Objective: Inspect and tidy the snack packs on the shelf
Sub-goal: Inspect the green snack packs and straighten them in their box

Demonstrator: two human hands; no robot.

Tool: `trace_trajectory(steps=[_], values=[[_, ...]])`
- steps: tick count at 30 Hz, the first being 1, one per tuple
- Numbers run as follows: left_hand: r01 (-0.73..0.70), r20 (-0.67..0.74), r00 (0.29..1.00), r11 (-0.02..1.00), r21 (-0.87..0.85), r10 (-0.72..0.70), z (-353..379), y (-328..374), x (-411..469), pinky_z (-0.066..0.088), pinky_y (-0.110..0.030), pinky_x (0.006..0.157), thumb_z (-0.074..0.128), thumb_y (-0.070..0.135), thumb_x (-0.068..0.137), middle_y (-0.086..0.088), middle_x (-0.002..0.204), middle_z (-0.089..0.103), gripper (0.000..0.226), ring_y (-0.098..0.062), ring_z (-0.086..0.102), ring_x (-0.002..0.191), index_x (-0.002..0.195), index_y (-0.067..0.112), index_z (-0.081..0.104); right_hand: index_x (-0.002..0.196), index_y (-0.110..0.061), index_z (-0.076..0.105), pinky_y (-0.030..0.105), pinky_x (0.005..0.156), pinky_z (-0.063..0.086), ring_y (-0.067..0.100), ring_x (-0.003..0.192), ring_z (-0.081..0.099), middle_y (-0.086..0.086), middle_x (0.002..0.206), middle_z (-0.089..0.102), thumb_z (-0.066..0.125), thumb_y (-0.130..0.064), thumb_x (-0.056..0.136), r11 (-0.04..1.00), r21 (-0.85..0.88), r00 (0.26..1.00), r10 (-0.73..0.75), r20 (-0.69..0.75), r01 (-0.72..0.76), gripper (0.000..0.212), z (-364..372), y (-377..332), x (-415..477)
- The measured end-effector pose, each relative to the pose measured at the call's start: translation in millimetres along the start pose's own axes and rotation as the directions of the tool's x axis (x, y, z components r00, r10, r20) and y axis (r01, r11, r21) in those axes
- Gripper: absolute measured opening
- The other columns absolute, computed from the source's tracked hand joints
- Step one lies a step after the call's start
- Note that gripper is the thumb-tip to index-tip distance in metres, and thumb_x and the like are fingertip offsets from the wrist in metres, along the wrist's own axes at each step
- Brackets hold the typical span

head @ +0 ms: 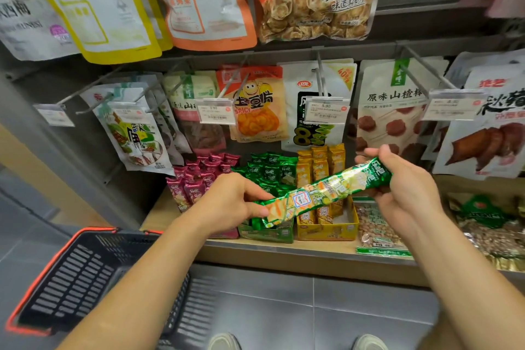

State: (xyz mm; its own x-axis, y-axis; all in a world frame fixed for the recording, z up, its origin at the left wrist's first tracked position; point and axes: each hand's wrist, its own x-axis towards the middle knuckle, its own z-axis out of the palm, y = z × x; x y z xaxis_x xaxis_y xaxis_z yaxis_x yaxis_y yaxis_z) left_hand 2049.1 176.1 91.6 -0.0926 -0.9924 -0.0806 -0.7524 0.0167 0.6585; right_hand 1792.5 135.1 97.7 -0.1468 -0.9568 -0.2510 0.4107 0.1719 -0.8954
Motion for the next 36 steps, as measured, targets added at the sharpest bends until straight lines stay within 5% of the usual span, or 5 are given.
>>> trace_trajectory(steps=[5,11,20,24,36], values=[[0.012,-0.104,0.995,0.999,0.041,-0.008,1.9,-4.8,1.7,0.034,0.000,0.048,0.081,0.013,0.077,0.033,0.047,0.055,0.023,0.018,0.050,0.047,0.100,0.017,0.078,0.087,-0.011,0.072,0.031,0.081,0.050,0.017,0.081,0.065,0.009,0.090,0.071,0.062,-0.029,0.092,0.988,0.123,0.993,0.082,0.090,-0.093,0.021,0.2,-3.3,0.0],[0.011,-0.242,0.970,0.992,0.122,0.019,8.9,-8.9,8.2,0.043,-0.022,0.060,0.082,0.016,0.075,0.016,0.067,0.063,0.029,-0.001,0.058,0.063,0.069,0.037,0.063,0.097,-0.016,0.077,0.040,0.082,0.051,0.024,0.105,0.065,0.009,0.113,0.070,0.058,-0.022,0.083,0.989,-0.061,0.927,0.149,0.344,-0.136,0.024,-11.3,-13.1,-1.1],[-0.137,-0.335,0.901,0.913,0.383,0.276,19.5,-0.8,25.3,0.047,-0.034,0.069,0.075,0.014,0.080,0.007,0.082,0.058,0.021,-0.020,0.058,0.079,0.084,0.021,0.055,0.107,-0.011,0.067,0.033,0.073,0.060,0.026,0.096,0.071,0.015,0.114,0.068,0.050,0.016,0.086,0.977,-0.214,0.886,0.106,0.451,-0.008,0.038,-30.1,-24.2,-2.6],[-0.142,-0.279,0.925,0.916,0.376,0.258,31.7,7.1,37.8,0.045,-0.034,0.094,0.076,0.029,0.082,0.003,0.124,0.054,0.053,-0.017,0.050,0.114,0.127,0.025,0.048,0.116,-0.014,0.064,0.023,0.069,0.057,0.022,0.100,0.070,0.007,0.114,0.071,0.060,0.021,0.077,0.964,-0.236,0.840,0.028,0.543,0.121,0.053,-41.5,-28.1,-4.7],[-0.192,-0.170,0.942,0.881,0.433,0.288,58.7,17.3,78.9,0.047,-0.039,0.097,0.053,0.004,0.093,0.000,0.145,0.050,0.055,-0.029,0.059,0.118,0.144,0.021,0.042,0.117,-0.049,0.063,0.010,0.101,0.038,-0.010,0.122,0.049,-0.027,0.127,0.058,0.084,-0.026,0.068,0.611,-0.548,0.723,-0.060,0.688,0.572,0.058,-40.8,-27.6,-16.8]])
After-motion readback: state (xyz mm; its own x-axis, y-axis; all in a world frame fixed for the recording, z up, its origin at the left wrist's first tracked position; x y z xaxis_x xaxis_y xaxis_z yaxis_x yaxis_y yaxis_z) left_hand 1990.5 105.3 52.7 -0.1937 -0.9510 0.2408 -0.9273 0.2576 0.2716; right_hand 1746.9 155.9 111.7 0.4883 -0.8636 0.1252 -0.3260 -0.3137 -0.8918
